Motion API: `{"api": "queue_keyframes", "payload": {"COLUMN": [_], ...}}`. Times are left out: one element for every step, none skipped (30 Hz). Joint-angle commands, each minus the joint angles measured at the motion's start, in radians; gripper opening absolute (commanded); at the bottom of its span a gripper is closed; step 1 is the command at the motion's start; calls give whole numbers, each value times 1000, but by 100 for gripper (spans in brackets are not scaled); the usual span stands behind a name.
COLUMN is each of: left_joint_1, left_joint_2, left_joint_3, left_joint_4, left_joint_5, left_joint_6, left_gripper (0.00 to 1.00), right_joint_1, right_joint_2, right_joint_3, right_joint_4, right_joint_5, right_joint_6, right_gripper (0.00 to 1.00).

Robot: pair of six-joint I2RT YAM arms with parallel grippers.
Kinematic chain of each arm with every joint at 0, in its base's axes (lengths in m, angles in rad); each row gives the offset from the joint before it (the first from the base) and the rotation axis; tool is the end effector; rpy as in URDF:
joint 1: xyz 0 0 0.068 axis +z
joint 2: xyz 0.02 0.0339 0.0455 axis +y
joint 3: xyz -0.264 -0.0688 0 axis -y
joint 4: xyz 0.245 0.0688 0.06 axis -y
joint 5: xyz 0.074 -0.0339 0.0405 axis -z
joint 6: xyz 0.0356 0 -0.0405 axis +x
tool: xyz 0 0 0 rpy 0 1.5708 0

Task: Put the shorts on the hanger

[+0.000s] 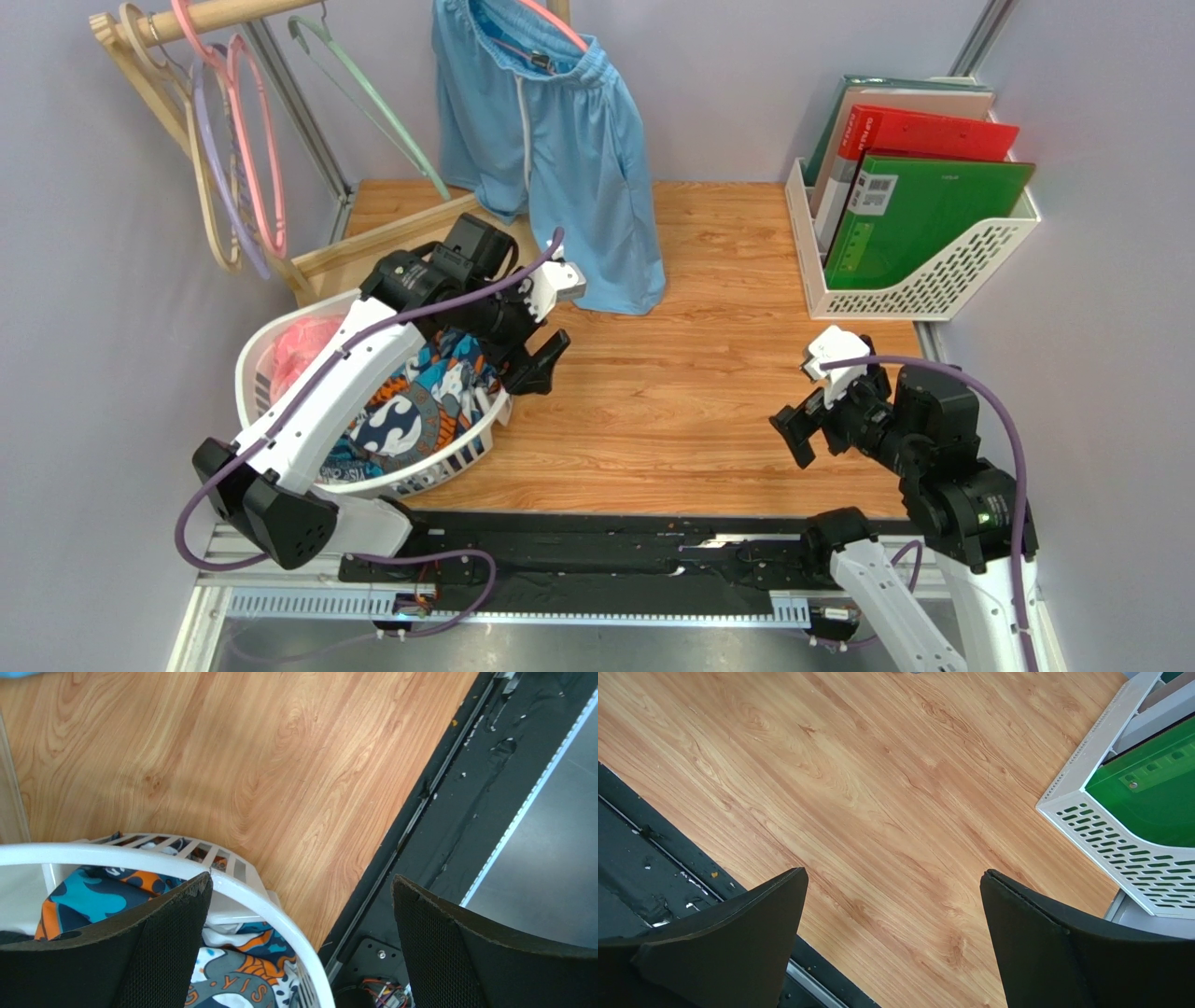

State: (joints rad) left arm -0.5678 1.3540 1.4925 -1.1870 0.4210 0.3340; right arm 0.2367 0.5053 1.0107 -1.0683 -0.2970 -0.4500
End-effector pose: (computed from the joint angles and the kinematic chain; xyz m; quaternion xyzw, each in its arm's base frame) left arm 0.2035 -0.1471 0.3723 0.4603 0.8268 -0.2299 0.2272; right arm 0.0614 0.0255 0.3548 -0.3588 0.7914 0.0780 0.4886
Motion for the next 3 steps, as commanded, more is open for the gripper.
{"api": "queue_keyframes", "payload": {"left_joint_1": [-1, -1, -1], "left_joint_2": [-44, -53, -61], "left_joint_3": [-18, -21, -24], "left_joint_4": [63, 69, 76], "left_joint_5": [-66, -83, -108], "left_joint_6": [-21, -23, -26], "left_gripper": [99, 99, 99], "right_joint_1": [-4, -4, -4], "right_joint_2": [9, 12, 18], "right_joint_3": [5, 5, 3], "right_joint_4": [-7, -7, -7], "right_joint_5": [-13, -10, -7], "right_joint_6": [-56, -56, -58], "right_gripper": [100, 100, 100]}}
